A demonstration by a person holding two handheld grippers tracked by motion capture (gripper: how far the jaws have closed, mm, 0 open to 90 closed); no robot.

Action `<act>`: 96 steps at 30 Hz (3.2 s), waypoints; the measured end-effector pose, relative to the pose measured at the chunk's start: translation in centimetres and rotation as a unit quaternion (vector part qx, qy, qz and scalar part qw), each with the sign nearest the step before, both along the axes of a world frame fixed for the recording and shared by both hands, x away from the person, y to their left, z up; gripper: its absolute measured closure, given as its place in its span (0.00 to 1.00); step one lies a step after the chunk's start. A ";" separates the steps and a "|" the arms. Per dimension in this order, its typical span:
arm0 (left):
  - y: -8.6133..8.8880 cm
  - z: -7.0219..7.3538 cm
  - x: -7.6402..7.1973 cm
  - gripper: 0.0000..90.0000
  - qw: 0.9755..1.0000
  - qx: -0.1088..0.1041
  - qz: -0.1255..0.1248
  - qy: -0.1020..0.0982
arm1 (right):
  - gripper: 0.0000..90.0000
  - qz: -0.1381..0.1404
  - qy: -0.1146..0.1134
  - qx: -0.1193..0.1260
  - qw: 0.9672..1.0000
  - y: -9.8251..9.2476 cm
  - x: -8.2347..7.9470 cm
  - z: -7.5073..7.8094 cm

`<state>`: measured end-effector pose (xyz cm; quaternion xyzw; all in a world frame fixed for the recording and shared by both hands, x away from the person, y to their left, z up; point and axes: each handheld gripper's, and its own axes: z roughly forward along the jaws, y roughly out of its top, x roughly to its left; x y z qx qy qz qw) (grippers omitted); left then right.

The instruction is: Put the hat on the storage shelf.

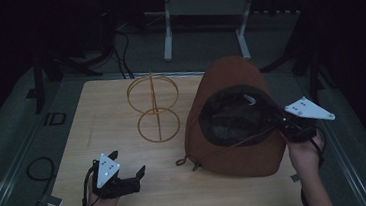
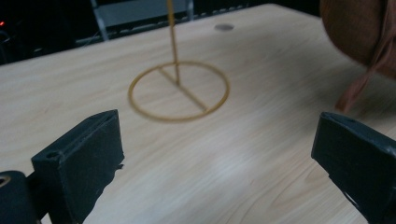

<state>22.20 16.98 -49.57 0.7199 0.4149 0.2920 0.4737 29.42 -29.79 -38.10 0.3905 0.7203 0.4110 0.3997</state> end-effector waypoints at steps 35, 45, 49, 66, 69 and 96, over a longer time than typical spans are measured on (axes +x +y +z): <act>-14.9 9.4 6.7 0.21 0.996 0.047 -0.070 -0.037 | 0.92 0.039 -0.038 -0.040 0.998 3.2 -4.3 -0.4; -15.5 9.6 7.2 0.54 0.991 0.113 -0.064 -0.023 | 0.92 0.055 -0.053 -0.039 0.996 3.9 -5.7 0.0; -15.8 9.5 7.3 0.75 0.991 0.117 -0.062 -0.028 | 0.92 0.063 -0.052 -0.037 0.996 4.3 -6.0 0.0; -15.9 10.5 6.3 0.94 0.992 0.079 -0.078 -0.059 | 0.77 0.073 -0.044 0.002 0.996 2.8 -8.2 -0.8; -16.0 10.8 5.9 0.94 0.991 0.073 -0.090 -0.064 | 0.70 0.085 -0.050 0.005 0.995 2.2 -8.9 -0.6; -16.3 13.1 3.9 0.94 0.986 0.080 -0.092 -0.116 | 0.18 0.190 -0.004 0.047 0.981 0.4 -11.2 0.6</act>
